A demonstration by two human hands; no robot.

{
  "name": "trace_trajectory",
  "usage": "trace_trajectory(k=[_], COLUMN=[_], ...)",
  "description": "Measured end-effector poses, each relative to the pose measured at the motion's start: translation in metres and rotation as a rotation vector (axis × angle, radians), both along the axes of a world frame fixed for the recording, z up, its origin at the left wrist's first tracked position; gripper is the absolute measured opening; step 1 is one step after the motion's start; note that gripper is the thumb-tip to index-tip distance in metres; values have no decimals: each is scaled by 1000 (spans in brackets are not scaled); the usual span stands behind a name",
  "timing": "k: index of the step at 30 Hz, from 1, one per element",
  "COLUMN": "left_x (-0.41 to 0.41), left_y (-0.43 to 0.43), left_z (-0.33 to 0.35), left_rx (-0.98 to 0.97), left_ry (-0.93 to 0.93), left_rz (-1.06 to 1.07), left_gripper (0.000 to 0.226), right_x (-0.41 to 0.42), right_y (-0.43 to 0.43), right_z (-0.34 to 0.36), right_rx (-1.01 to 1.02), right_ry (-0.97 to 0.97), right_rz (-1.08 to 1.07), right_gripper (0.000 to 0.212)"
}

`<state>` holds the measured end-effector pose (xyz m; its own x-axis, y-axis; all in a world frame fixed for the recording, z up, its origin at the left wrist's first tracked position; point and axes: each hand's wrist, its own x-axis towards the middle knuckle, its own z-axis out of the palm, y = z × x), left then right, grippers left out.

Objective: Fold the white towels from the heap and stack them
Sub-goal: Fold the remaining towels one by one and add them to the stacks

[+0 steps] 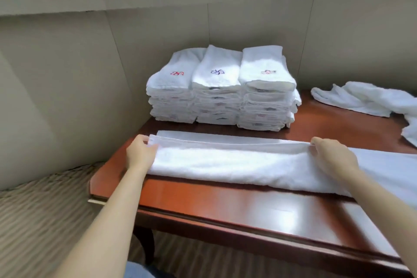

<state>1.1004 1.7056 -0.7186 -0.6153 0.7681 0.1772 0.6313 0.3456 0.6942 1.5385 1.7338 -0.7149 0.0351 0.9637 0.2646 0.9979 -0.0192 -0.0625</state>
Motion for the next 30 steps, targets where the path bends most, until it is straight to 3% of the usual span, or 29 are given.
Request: trace_trajectory(k=[4, 8, 15, 19, 22, 25, 30], left_x=[-9, -14, 0, 15, 31, 62, 128], left_y=[11, 18, 19, 15, 17, 22, 30], left_z=[-13, -16, -11, -1, -1, -2, -3], left_rx=[4, -8, -83, -135, -130, -134, -147], left_ry=[-84, 34, 163, 424, 575, 475, 476], left_rz=[-34, -40, 66, 124, -9, -254, -555], left_gripper=[11, 46, 20, 34, 24, 27, 31], right_x=[-3, -4, -6, -8, -7, 4, 42], right_y=[17, 24, 25, 22, 16, 7, -9], right_z=[-13, -11, -16, -14, -12, -8, -3], right_rx=[52, 43, 64, 40, 32, 10, -47], right_ry=[-139, -196, 4, 76, 21, -65, -35], right_rz=[-41, -104, -87, -99, -102, -127, -218], right_gripper=[18, 15, 14, 26, 22, 29, 30])
